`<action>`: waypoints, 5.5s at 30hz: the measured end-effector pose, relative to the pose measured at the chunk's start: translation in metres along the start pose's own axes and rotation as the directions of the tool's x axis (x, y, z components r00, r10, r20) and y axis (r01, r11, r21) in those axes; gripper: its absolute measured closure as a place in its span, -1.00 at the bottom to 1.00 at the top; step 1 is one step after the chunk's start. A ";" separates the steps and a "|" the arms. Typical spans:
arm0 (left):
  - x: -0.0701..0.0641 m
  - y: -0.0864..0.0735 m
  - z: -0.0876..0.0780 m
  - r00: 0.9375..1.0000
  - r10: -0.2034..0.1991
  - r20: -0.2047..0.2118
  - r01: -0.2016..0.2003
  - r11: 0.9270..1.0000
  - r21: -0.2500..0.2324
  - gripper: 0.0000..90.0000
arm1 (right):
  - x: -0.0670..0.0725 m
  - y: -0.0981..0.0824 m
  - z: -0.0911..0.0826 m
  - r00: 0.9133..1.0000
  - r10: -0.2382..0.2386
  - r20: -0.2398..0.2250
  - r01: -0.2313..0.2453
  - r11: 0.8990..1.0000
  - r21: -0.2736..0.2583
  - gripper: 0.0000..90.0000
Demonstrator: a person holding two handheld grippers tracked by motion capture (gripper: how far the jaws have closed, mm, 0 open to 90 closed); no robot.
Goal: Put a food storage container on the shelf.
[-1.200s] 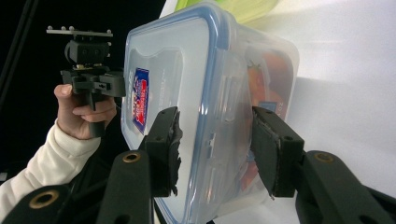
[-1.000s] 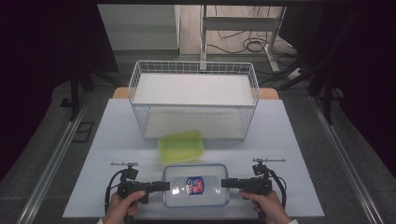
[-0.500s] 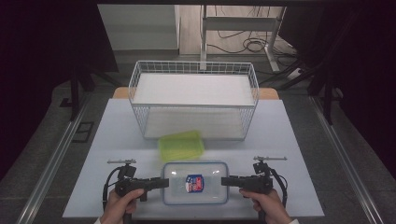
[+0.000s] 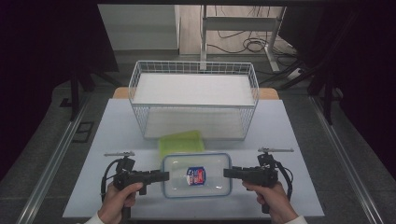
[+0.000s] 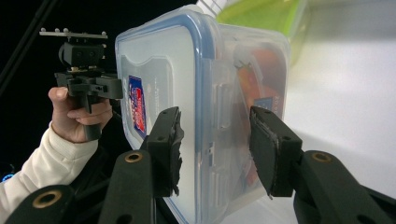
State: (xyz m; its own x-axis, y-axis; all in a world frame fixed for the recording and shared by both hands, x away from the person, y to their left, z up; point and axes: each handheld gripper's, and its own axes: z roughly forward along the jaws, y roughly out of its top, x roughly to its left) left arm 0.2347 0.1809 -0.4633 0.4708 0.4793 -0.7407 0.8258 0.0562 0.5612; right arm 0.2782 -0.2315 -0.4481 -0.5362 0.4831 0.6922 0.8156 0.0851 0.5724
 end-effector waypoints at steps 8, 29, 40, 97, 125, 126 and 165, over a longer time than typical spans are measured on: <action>-0.021 0.031 -0.011 0.998 0.062 -0.015 -0.063 0.998 -0.021 0.21 | 0.019 0.026 -0.010 0.998 -0.063 0.008 0.063 0.997 -0.038 0.21; -0.028 0.110 -0.022 0.992 0.129 -0.001 -0.128 0.989 -0.075 0.22 | 0.030 0.099 -0.015 0.991 -0.132 0.005 0.132 0.984 -0.121 0.21; -0.030 0.144 -0.028 0.986 0.167 0.001 -0.166 0.982 -0.094 0.22 | 0.040 0.134 -0.016 0.985 -0.169 0.022 0.171 0.977 -0.126 0.20; 0.029 0.267 -0.008 0.999 -0.021 0.035 0.025 0.995 -0.093 0.17 | 0.003 0.256 0.016 0.998 -0.036 0.048 0.042 0.992 -0.119 0.13; 0.015 0.270 -0.010 0.999 -0.012 -0.050 0.001 0.973 -0.231 -0.29 | -0.003 0.258 0.011 0.983 0.151 0.107 -0.116 0.953 -0.278 -0.22; 0.012 0.268 -0.011 0.999 0.003 -0.048 -0.014 0.973 -0.232 -0.31 | 0.000 0.256 0.006 0.985 0.129 0.113 -0.091 0.952 -0.294 -0.21; -0.005 0.102 -0.010 0.918 0.350 -0.188 -0.371 0.924 -0.094 -0.41 | 0.039 0.166 0.056 0.852 -0.411 0.325 0.466 0.878 -0.112 0.98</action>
State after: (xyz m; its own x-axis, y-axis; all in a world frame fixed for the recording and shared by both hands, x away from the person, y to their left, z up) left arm 0.3130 0.1933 -0.3985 0.6626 0.6240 -0.4143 0.5590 -0.0439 0.8280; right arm 0.4047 -0.1496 -0.3503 -0.7208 0.6602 0.2113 0.4415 0.2022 0.8742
